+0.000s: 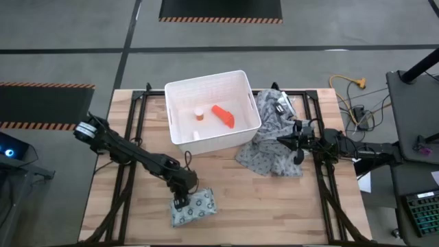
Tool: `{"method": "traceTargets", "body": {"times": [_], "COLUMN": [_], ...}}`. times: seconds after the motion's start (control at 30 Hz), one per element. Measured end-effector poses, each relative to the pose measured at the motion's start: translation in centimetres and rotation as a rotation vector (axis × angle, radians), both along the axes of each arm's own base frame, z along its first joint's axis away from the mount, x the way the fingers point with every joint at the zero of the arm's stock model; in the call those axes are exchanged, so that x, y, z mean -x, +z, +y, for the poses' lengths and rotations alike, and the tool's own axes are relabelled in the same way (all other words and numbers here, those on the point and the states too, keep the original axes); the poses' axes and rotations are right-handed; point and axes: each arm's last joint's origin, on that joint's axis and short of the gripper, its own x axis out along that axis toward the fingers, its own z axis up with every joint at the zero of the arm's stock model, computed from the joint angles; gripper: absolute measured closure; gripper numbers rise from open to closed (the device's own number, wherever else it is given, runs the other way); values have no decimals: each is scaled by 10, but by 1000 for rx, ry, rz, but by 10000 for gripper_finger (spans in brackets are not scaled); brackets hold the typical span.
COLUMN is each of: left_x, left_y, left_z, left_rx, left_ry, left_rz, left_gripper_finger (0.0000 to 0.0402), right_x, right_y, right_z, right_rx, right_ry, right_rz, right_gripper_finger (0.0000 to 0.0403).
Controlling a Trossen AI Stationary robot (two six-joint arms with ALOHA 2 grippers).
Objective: Pick & place medical supplies in basket/bin
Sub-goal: Put the wrapped medical supply pack into the white bin
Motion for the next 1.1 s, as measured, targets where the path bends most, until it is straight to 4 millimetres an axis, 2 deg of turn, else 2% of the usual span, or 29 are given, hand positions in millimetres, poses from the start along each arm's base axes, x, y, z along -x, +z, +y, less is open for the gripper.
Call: {"method": "traceTargets", "body": {"times": [0.17, 0.33, 0.63, 0.73, 0.83, 0.97, 1.1], "left_x": [-3, -12, -35, -36, -33, -31, -30], "left_y": [30, 80, 201, 232, 255, 275, 287], "left_z": [3, 10, 40, 54, 74, 100, 121], "left_rx": [32, 8, -129, -253, -389, -492, -562], "left_ry": [4, 29, 19, 33, 111, 225, 243], "left_rz": [-109, -326, -754, -782, -732, -674, -674], "left_gripper_finger": [401, 401, 401, 401, 401, 401, 401], "right_x": [0, 0, 0, 0, -1, 0, -1], "right_y": [0, 0, 0, -1, -1, -1, -1], "right_z": [0, 0, 0, 0, 0, 0, 0], "right_rx": [0, -2, -22, -25, -30, -30, -30], "right_ry": [0, 0, 0, 0, 0, 7, 7], "right_rz": [0, 0, -2, 3, 4, 4, 7], "right_gripper_finger": [392, 392, 392, 392, 392, 392, 392]}}
